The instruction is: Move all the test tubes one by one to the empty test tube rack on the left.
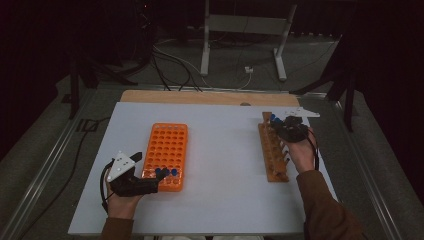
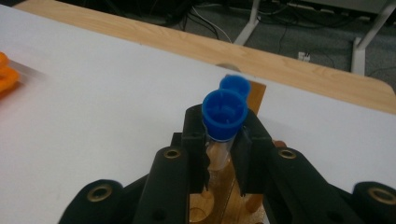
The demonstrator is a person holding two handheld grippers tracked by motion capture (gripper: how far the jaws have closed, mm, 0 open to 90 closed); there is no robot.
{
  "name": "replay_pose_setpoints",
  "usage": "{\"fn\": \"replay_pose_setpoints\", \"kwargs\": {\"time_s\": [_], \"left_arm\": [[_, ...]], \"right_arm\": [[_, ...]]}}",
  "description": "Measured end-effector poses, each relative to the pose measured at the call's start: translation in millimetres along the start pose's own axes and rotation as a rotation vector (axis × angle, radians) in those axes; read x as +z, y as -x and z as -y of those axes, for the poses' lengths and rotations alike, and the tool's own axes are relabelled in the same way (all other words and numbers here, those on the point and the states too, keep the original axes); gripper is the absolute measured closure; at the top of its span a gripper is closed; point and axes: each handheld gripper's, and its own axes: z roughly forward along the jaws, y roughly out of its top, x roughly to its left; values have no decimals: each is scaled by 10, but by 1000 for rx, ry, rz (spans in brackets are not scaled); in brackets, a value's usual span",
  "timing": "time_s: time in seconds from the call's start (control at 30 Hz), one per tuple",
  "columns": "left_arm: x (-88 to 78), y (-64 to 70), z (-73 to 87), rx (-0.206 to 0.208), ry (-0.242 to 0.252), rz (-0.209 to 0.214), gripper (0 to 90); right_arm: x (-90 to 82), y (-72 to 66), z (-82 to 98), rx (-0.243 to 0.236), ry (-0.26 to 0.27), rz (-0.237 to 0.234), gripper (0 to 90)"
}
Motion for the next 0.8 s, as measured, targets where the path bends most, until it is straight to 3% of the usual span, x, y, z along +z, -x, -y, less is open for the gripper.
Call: {"fn": "replay_pose_setpoints", "kwargs": {"time_s": [0.43, 0.8], "left_arm": [[15, 27, -26, 7, 0, 10, 9], [59, 106, -129, 30, 13, 29, 9]], "right_arm": [[-316, -16, -240, -41, 72, -3, 769], [-464, -165, -285, -55, 93, -71, 769]]}}
